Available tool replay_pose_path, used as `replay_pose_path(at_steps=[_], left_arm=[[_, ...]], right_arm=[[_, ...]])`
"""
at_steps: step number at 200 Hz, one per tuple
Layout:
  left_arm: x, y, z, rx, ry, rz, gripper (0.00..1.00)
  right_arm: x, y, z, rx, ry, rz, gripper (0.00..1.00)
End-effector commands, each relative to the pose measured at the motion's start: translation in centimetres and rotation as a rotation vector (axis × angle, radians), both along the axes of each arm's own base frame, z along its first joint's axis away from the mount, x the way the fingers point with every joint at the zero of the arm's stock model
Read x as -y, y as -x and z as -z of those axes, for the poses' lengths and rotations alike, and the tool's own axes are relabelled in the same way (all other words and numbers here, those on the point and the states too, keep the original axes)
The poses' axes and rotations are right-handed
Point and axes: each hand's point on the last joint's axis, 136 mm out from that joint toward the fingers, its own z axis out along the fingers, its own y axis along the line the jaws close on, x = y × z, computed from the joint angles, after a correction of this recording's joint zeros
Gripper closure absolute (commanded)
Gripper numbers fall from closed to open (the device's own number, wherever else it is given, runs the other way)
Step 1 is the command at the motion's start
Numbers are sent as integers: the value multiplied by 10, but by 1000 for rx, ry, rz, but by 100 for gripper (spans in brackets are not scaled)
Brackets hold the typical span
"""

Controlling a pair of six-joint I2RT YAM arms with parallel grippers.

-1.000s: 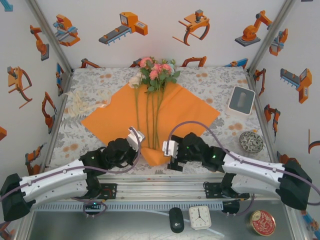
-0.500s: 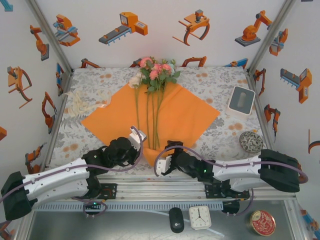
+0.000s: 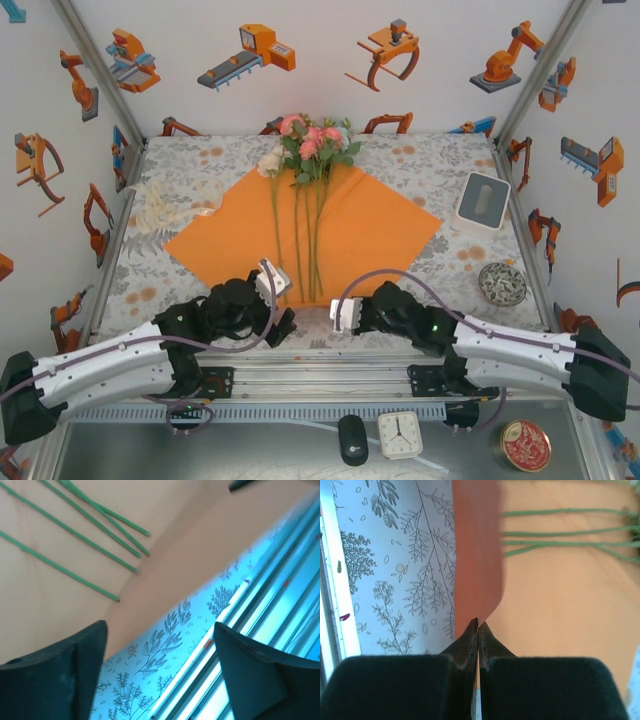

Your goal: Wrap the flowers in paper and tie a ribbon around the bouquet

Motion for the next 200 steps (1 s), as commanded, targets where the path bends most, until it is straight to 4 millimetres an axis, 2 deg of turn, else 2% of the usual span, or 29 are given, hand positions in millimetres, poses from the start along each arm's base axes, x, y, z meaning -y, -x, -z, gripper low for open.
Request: replay_pose_path(at_steps=[1,30,46,56,76,80,90,98,114,127,143,157,185,200], left_arm=[[-2,8,16,58,-95,58,10],[-3,-10,17,123,-131,-19,3],[-3,-21,14,140,-139,-70,3],[-3,-23,16,123,-137,-82,7],[0,-19,23,56,-121,-74,24],[1,-18,24,42,-118,-71,30],[3,-13,28,0,-103,-63,52],[7,-6,28,-42,-80,-43,65],[18,11,21,-125,-13,12,80],[29,29,12,-177,46,75,88],[37,44,4,-201,79,114,92],[37,42,3,-193,72,91,92],[37,16,-6,-95,41,2,92],[32,-8,-7,-72,19,-95,92]], right_arm=[[-8,7,-21,-159,-87,-42,100],[-21,7,-29,-223,-93,-84,100],[-24,5,-25,-244,-64,-80,100],[-22,5,-23,-250,-50,-69,100],[-16,6,-27,-268,-62,-43,100],[-14,7,-29,-273,-68,-38,100],[-11,9,-33,-289,-82,-30,100],[-8,13,-35,-307,-87,-25,100],[-1,18,-39,-349,-94,3,100],[4,26,-45,-388,-106,7,100],[12,35,-50,-411,-89,14,100],[20,36,-49,-403,-56,34,100],[20,22,-47,-340,-9,64,100],[17,5,-51,-313,3,91,100]])
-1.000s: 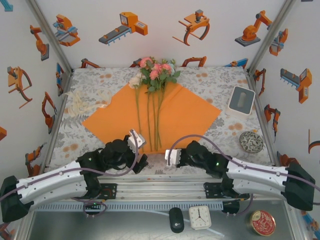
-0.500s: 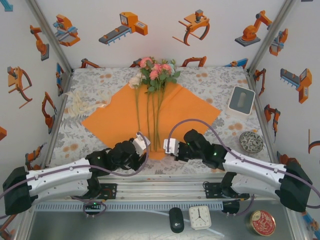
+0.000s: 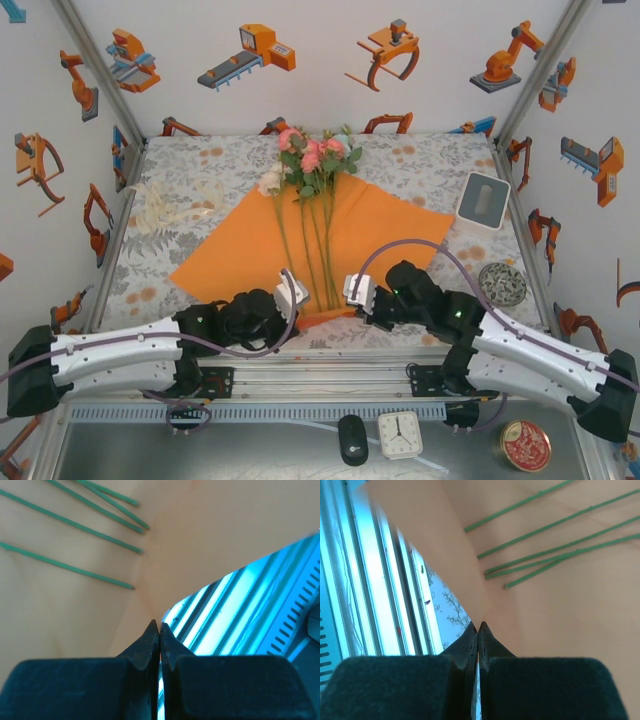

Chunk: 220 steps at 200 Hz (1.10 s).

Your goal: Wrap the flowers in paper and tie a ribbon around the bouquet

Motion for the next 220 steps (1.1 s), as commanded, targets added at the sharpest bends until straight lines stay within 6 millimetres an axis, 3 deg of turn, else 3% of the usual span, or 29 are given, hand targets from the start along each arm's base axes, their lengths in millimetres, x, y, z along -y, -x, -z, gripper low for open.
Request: replay_pose_path(at_steps=[1,29,59,103,121,129,154,201,220], left_arm=[[0,-35,-22,60,18,-140,92],[-9,-67,-13,42,14,-250,91],[-11,-86,-6,47,-10,-292,91],[-16,-111,15,49,-66,-370,92],[-11,-116,22,36,-76,-358,91],[-10,-118,26,32,-92,-363,91],[-15,-127,35,21,-141,-403,94],[-29,-132,52,-65,-166,-492,91],[-32,-132,58,-97,-173,-517,89]], right_arm=[[0,-21,-5,38,51,43,100],[-12,-63,-8,21,30,95,100],[-21,-94,5,3,21,115,100],[-7,-130,33,5,79,224,100],[-1,-139,44,-5,104,284,87],[0,-143,45,-15,101,322,76],[8,-144,32,-109,54,457,41],[58,-134,-1,-388,-118,969,39],[59,-118,-12,-570,-263,1111,40]])
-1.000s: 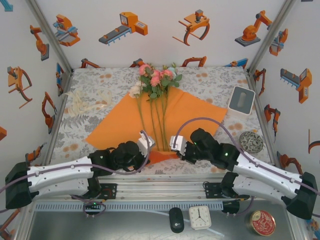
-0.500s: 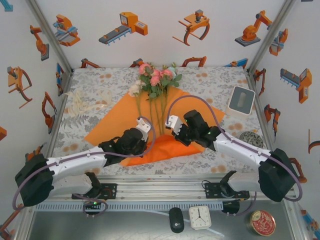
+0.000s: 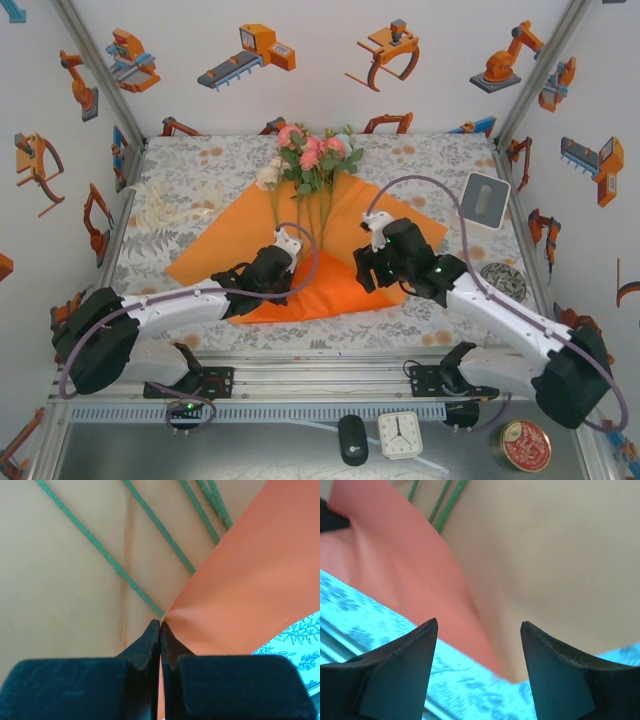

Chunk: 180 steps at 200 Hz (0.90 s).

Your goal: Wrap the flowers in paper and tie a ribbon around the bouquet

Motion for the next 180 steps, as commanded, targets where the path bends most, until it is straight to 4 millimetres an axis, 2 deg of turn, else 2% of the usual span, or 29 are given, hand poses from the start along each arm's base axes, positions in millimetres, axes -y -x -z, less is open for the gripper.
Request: replay_pose_path(at_steps=[1,15,35,65,72,80,90,117,143,180], left_arm=[[-4,-4,2,-36,10,-67,89],[-4,-5,6,-53,6,-77,89],[-12,-6,12,-74,-33,-121,89],[-20,-6,16,-86,-32,-169,87],[-21,-6,14,-85,-29,-171,83],[-21,-7,10,-78,-20,-173,74],[-18,-7,3,-68,6,-161,70],[-14,-1,-19,-63,75,-136,55],[-35,17,-34,-91,72,-163,53],[-35,57,-60,-100,113,-56,53]], right_arm=[[14,13,-18,-190,-231,339,40],[-3,26,-22,-231,-329,323,48],[-18,38,-21,-226,-340,329,57],[-41,32,14,-299,-295,331,60],[-41,30,28,-314,-261,350,60],[-41,28,43,-326,-222,367,60],[-42,27,58,-336,-183,370,61],[-42,24,87,-341,-95,372,61],[-32,23,108,-334,-38,407,61],[-34,18,112,-314,-22,401,60]])
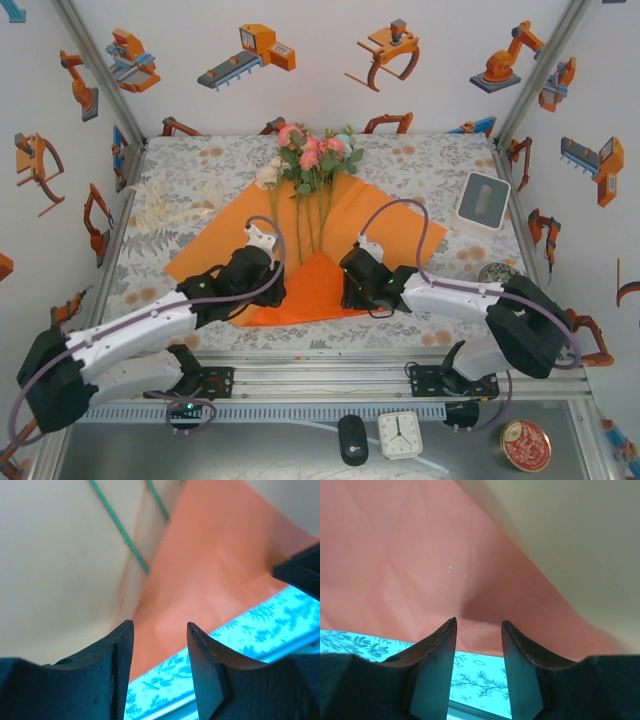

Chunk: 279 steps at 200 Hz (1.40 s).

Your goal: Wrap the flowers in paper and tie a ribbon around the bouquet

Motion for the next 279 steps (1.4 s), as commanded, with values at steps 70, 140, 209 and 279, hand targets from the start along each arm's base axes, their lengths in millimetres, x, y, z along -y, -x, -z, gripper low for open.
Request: replay_pose_path(at_steps=[70,140,209,279], left_arm=[[31,32,25,-51,-98,142,51],[25,20,46,-133,1,68,51],[-2,14,69,-193,-35,-57,51],[-33,14,97,-226,-135,-165,50]], right_arm=[[-5,6,-46,109,3,-26,57],[-16,17,-56,142,3,-37,55],[-27,3,-53,163,93,-97,54],[-18,-3,-24,137,262,-161,52]])
